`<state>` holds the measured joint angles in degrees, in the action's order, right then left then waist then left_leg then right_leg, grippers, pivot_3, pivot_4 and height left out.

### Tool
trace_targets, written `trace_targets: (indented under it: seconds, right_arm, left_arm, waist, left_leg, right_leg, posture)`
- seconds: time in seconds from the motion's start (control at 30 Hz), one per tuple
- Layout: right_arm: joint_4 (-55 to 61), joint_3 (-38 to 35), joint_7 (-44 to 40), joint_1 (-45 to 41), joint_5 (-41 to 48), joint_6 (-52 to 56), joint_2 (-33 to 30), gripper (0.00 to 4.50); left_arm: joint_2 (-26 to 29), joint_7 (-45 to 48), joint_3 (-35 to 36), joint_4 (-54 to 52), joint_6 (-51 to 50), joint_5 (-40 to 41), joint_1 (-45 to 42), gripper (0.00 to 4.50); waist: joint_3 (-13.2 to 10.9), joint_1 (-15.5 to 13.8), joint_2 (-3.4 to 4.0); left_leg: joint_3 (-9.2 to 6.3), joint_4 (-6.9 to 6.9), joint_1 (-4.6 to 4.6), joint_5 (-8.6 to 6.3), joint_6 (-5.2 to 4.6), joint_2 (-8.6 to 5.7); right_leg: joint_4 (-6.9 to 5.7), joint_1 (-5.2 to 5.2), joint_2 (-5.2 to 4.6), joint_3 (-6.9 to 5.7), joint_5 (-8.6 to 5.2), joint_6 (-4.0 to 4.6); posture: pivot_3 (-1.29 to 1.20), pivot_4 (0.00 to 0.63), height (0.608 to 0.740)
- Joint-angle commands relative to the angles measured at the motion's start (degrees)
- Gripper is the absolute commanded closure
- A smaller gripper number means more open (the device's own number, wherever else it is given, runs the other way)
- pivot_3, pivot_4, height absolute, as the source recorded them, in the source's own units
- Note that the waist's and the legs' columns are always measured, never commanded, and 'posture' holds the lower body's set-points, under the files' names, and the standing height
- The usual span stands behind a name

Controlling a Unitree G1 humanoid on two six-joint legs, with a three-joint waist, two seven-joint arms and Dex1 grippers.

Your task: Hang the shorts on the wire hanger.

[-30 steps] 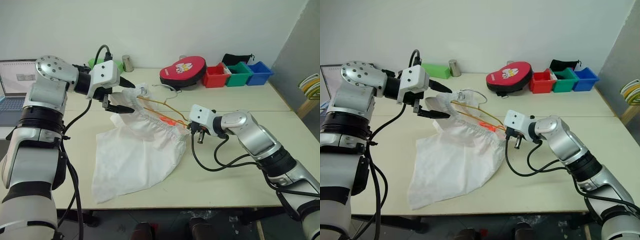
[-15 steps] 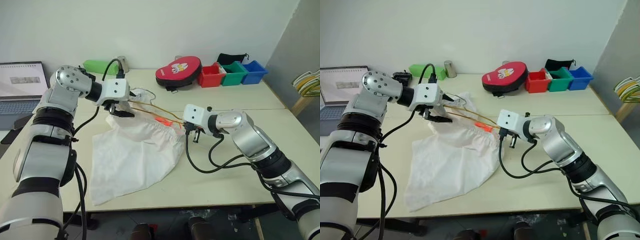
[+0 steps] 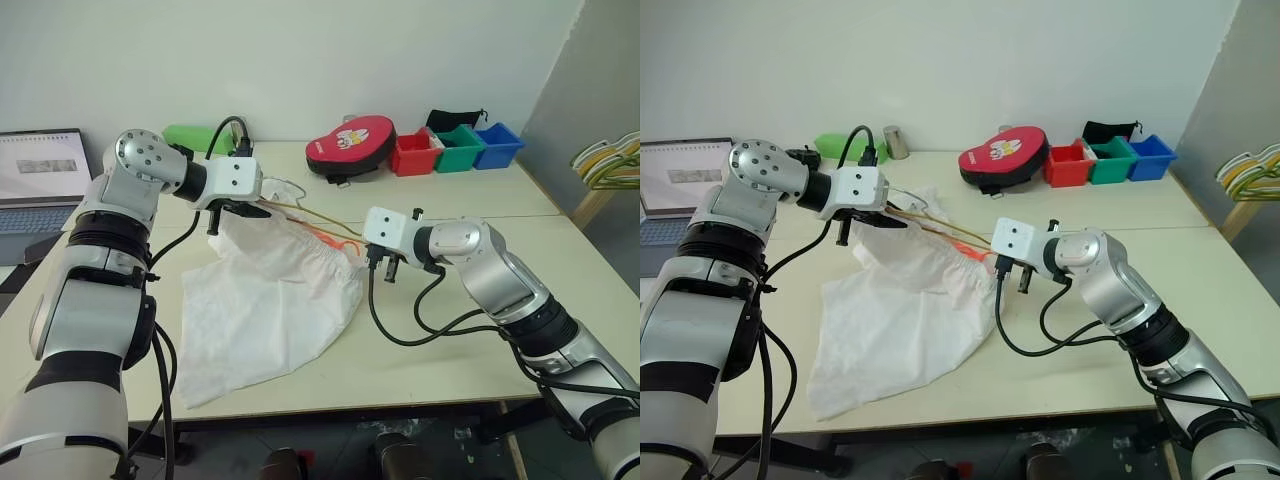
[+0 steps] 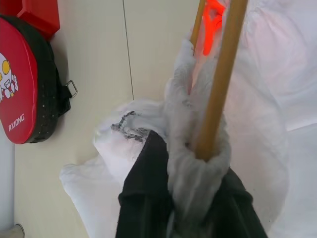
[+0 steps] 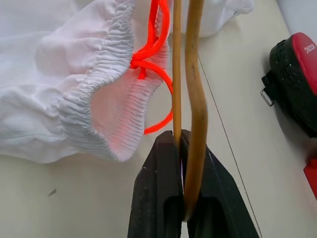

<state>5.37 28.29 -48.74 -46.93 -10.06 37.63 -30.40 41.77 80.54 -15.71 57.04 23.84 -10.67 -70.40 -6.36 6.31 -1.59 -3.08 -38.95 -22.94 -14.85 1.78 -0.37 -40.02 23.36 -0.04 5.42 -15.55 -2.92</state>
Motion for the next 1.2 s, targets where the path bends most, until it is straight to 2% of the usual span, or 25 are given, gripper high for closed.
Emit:
trace_targets:
  seconds: [0.03,0.27,0.33,0.53,0.6,0.93,0.97,1.2]
  right_arm:
    - [2.4,-1.3,-0.9,-2.6,-0.1,-2.0,0.4,4.5]
    - [1.9,-1.4,-2.6,-2.9,-0.1,-2.4,-0.4,4.5]
    - [1.4,-1.7,-3.7,-3.1,0.6,-1.9,-0.6,4.5]
    - [-0.7,-2.9,-7.4,-4.3,3.4,0.5,-0.6,4.5]
    - [-3.9,-2.9,-9.0,-5.3,3.8,-0.9,-1.2,4.5]
    - [-10.1,-3.2,-9.6,-6.8,4.5,-3.5,-0.2,4.5]
    - [-10.2,-3.2,-9.5,-6.8,4.4,-3.6,0.0,4.5]
    - [-11.0,-3.3,-9.2,-6.8,4.0,-4.3,0.3,4.5]
  left_arm:
    - [0.4,-0.8,1.0,-0.2,-0.1,0.1,-1.5,4.48]
    - [-0.6,0.0,3.6,-1.1,-4.9,3.2,-1.5,4.49]
    - [-0.8,3.5,5.0,-1.7,-8.5,5.9,-1.7,3.79]
    - [-0.7,9.3,7.7,-2.6,-18.5,10.0,-2.9,2.67]
    - [0.4,10.7,7.9,-1.1,-20.9,10.0,-4.6,2.13]
    - [3.3,12.0,4.6,2.0,-14.9,5.7,-7.9,0.18]
    - [3.7,12.0,3.8,2.1,-13.3,4.9,-7.9,0.04]
    - [3.7,11.1,2.6,4.4,-7.7,2.4,-8.5,0.04]
  waist:
    - [0.0,0.1,0.0]
    - [0.0,0.3,0.0]
    - [0.0,0.3,0.0]
    - [0.0,0.6,-0.01]
    - [0.0,0.8,-0.01]
    - [0.0,1.8,-0.03]
    - [0.0,1.9,-0.03]
    - [0.0,2.0,-0.03]
  left_leg:
    - [-0.01,0.0,0.0,0.0,0.0,0.0]
    - [-0.18,0.01,0.0,-0.01,0.0,0.02]
    - [-0.19,0.01,0.0,0.0,0.0,0.02]
    - [-0.19,0.01,0.0,0.0,0.0,0.02]
    - [-0.21,0.0,0.0,0.0,0.0,0.01]
    - [-0.32,0.0,0.03,0.0,0.0,0.03]
    - [-0.35,0.0,0.03,0.0,0.0,0.03]
    - [-0.43,0.0,0.04,0.0,0.0,0.04]
  right_leg:
    - [0.0,0.0,0.0,0.0,0.0,0.0]
    - [-0.01,0.0,-0.04,-0.01,0.01,-0.01]
    - [-0.02,0.0,-0.05,-0.02,0.01,-0.01]
    - [-0.05,0.0,-0.04,-0.05,0.01,-0.01]
    - [-0.07,0.0,-0.04,-0.08,0.01,-0.01]
    - [-0.1,-0.02,-0.08,-0.08,0.01,-0.01]
    - [-0.1,-0.02,-0.08,-0.08,0.01,-0.01]
    - [-0.15,-0.01,-0.1,-0.08,0.01,-0.01]
  posture:
    - [-0.04,0.0,0.74]
    - [-0.04,0.0,0.74]
    - [-0.04,0.0,0.74]
    - [-0.05,0.0,0.74]
    - [-0.06,0.0,0.74]
    - [-0.05,0.0,0.74]
    - [-0.05,0.0,0.74]
    - [-0.06,0.0,0.74]
